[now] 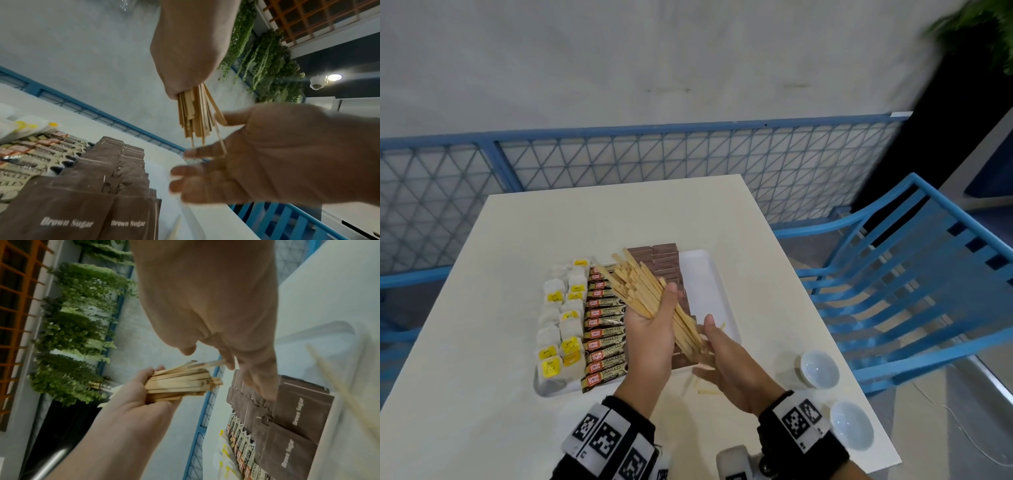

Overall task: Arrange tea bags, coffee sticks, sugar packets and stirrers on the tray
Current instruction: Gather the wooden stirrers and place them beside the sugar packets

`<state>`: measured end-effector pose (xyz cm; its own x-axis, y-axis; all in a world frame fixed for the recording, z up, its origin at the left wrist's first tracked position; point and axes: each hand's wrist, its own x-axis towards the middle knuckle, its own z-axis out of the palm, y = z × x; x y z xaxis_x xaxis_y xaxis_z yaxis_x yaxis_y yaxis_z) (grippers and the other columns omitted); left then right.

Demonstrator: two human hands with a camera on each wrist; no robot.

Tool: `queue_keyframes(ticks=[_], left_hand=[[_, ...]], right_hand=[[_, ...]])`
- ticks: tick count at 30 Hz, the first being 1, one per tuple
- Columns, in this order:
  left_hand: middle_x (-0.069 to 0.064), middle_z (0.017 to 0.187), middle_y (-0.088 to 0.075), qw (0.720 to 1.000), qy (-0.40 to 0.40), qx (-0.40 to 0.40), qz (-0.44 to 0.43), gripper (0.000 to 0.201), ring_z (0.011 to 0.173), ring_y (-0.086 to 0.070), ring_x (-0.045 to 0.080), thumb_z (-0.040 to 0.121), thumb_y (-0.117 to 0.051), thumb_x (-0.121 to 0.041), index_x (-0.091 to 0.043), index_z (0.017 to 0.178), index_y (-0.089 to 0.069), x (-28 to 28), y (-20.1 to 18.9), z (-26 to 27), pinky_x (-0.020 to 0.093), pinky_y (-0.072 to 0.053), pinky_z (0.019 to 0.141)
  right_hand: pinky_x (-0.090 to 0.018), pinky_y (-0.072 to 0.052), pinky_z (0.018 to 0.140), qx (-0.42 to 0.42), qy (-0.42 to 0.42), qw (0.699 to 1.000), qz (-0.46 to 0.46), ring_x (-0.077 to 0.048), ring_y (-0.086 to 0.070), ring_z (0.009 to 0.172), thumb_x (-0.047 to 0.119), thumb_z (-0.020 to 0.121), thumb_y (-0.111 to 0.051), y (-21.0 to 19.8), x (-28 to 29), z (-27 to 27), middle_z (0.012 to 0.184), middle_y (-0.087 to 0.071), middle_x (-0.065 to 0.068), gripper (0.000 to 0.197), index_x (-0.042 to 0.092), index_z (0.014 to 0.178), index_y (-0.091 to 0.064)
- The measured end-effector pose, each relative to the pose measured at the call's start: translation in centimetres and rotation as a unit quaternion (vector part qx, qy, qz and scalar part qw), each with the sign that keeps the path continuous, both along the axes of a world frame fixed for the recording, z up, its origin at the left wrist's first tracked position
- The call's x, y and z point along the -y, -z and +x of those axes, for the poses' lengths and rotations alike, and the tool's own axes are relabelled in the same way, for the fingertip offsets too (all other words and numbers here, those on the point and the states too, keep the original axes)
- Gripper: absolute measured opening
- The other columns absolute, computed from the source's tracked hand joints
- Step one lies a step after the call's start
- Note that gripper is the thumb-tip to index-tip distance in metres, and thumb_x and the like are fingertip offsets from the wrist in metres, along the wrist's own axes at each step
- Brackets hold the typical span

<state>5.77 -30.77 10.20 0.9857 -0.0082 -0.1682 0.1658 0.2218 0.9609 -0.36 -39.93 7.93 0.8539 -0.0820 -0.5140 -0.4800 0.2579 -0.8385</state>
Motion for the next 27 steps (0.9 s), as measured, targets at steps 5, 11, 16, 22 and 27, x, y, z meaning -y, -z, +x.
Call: queue_keyframes(ticks=[5,11,16,22,27], left_hand=[[0.001,0.094,-0.072,1.0,0.014,0.026,0.002,0.022,0.088,-0.068,0.008,0.08,-0.072,-0.02,-0.012,0.1,-0.066,0.3,0.1,-0.8,0.035,-0.053,0.088],[-0.004,0.072,-0.069,0.999,0.028,0.024,0.022,0.009,0.066,-0.066,0.004,0.084,-0.067,-0.011,-0.019,0.08,-0.066,-0.5,0.2,-0.6,0.026,-0.054,0.068],[-0.001,0.057,-0.06,0.995,-0.016,-0.076,-0.056,0.016,0.06,-0.062,0.015,0.09,-0.06,-0.016,-0.014,0.074,-0.056,-3.8,1.4,1.2,0.031,-0.051,0.058],[0.0,0.059,-0.052,0.987,-0.046,-0.145,-0.048,0.02,0.046,-0.056,0.005,0.089,-0.061,-0.018,-0.015,0.071,-0.054,-7.7,3.2,1.3,0.022,-0.047,0.045],[-0.004,0.046,-0.054,0.986,-0.047,-0.156,-0.042,0.019,0.041,-0.053,0.005,0.089,-0.061,-0.015,-0.012,0.071,-0.054,-9.8,4.1,0.8,0.027,-0.046,0.05]], right_hand=[[-0.025,-0.052,0.09,0.007,0.001,0.993,0.119,-0.012,-0.067,0.098,0.044,0.1,-0.018,-0.4,-0.2,0.5,0.104,-0.072,0.001,0.051,0.018,0.108,-0.061],[-0.029,-0.054,0.085,0.029,-0.008,0.999,-0.028,-0.012,-0.066,0.098,0.041,0.101,-0.021,0.6,0.2,1.0,0.109,-0.069,-0.001,0.046,0.02,0.121,-0.056],[-0.029,-0.042,0.092,0.045,-0.112,0.795,-0.594,-0.022,-0.052,0.108,0.014,0.097,-0.039,5.9,5.1,1.8,0.118,-0.055,-0.006,0.03,0.016,0.121,-0.057],[-0.026,-0.054,0.057,0.112,-0.247,0.676,-0.685,-0.019,-0.062,0.073,0.01,0.046,-0.088,10.0,5.2,1.1,0.085,-0.062,0.003,0.044,0.028,0.083,-0.072],[-0.02,-0.048,0.052,0.145,-0.253,0.652,-0.7,-0.012,-0.059,0.066,0.029,0.039,-0.09,10.3,5.0,0.4,0.075,-0.061,0.01,0.032,0.034,0.062,-0.068]])
